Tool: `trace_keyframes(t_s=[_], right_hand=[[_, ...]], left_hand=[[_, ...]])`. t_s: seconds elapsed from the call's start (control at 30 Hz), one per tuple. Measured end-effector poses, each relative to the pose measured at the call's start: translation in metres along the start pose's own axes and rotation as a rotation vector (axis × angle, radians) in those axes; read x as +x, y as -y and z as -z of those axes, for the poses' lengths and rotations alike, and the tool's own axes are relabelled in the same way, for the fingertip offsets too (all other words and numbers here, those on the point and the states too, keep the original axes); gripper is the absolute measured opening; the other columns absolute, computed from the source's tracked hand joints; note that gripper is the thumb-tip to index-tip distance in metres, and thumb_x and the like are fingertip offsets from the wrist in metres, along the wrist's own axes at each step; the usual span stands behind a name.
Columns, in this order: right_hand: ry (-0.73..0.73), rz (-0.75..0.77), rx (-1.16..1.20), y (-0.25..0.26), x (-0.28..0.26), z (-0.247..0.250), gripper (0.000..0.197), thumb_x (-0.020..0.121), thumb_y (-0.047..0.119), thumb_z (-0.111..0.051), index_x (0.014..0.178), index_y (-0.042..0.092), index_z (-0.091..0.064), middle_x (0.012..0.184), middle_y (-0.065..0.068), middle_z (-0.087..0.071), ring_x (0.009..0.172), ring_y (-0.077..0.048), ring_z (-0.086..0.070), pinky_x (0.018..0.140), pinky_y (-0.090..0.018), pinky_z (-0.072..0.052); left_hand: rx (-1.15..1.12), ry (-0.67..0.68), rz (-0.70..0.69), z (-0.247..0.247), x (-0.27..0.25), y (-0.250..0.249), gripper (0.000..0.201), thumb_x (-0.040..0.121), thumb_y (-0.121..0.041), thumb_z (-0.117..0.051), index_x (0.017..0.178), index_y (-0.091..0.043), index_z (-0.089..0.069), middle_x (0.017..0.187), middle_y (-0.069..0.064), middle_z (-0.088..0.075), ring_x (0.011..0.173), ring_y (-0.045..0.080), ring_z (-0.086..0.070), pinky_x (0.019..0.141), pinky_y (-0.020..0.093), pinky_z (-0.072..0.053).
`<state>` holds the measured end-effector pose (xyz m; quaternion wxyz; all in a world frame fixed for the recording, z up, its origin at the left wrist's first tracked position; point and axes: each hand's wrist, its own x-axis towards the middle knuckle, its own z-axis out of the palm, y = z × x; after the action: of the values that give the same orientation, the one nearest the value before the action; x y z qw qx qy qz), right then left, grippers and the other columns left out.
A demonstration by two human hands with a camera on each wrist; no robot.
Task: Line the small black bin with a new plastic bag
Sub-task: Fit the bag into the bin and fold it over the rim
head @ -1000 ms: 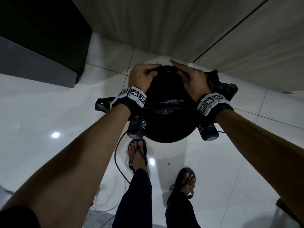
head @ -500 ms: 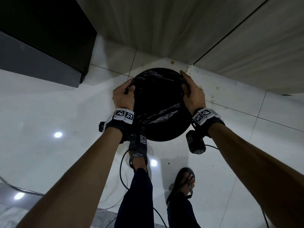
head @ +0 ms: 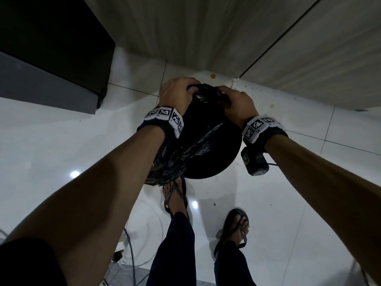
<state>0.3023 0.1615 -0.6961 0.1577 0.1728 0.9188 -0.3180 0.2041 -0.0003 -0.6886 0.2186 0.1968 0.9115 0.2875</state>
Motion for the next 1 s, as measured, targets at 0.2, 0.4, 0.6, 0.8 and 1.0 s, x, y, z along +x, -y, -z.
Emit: trace_keyframes(t_s=[0.2, 0.4, 0.6, 0.8, 1.0], right_hand=[[0.024, 0.013, -0.088, -0.003, -0.007, 0.024, 0.054, 0.086, 0.009, -0.054, 0.138, 0.024, -0.048, 0.126, -0.012, -0.064, 0.117, -0.034, -0.057, 0.095, -0.038, -0.045], [0.042, 0.047, -0.067, -0.002, -0.010, 0.029, 0.054, 0.090, 0.012, -0.055, 0.141, 0.028, -0.044, 0.137, -0.008, -0.057, 0.130, -0.029, -0.049, 0.104, -0.038, -0.043], [0.134, -0.179, 0.060, -0.009, -0.023, 0.009, 0.037, 0.098, 0.024, -0.049, 0.135, 0.017, -0.049, 0.130, -0.016, -0.060, 0.118, -0.035, -0.056, 0.092, -0.033, -0.042], [-0.111, -0.129, 0.274, 0.000, -0.025, 0.019, 0.033, 0.085, 0.019, -0.066, 0.114, 0.035, -0.063, 0.108, -0.002, -0.069, 0.099, -0.021, -0.064, 0.091, -0.037, -0.052], [-0.216, -0.116, 0.280, -0.002, -0.025, 0.020, 0.019, 0.080, 0.016, -0.065, 0.091, 0.030, -0.072, 0.094, 0.001, -0.074, 0.089, -0.016, -0.066, 0.084, -0.036, -0.055]], left_hand=[[-0.048, -0.082, 0.155, 0.002, -0.014, 0.008, 0.024, 0.092, -0.032, -0.053, 0.110, -0.029, -0.069, 0.113, -0.001, -0.072, 0.110, 0.023, -0.063, 0.094, 0.030, -0.047], [-0.104, -0.152, 0.243, -0.003, -0.036, 0.011, 0.021, 0.092, -0.029, -0.054, 0.106, -0.028, -0.070, 0.105, 0.002, -0.074, 0.102, 0.026, -0.065, 0.085, 0.030, -0.048], [-0.127, -0.168, 0.320, -0.006, -0.051, 0.015, 0.022, 0.092, -0.030, -0.054, 0.107, -0.026, -0.070, 0.106, 0.003, -0.074, 0.102, 0.026, -0.066, 0.086, 0.031, -0.050], [-0.117, -0.017, 0.100, 0.007, -0.041, -0.007, 0.042, 0.082, -0.020, -0.062, 0.122, -0.033, -0.059, 0.125, -0.005, -0.064, 0.118, 0.017, -0.056, 0.104, 0.032, -0.042], [-0.070, 0.142, 0.043, -0.007, -0.008, -0.014, 0.030, 0.084, -0.012, -0.062, 0.108, -0.027, -0.072, 0.117, -0.004, -0.070, 0.109, 0.016, -0.062, 0.094, 0.018, -0.043]])
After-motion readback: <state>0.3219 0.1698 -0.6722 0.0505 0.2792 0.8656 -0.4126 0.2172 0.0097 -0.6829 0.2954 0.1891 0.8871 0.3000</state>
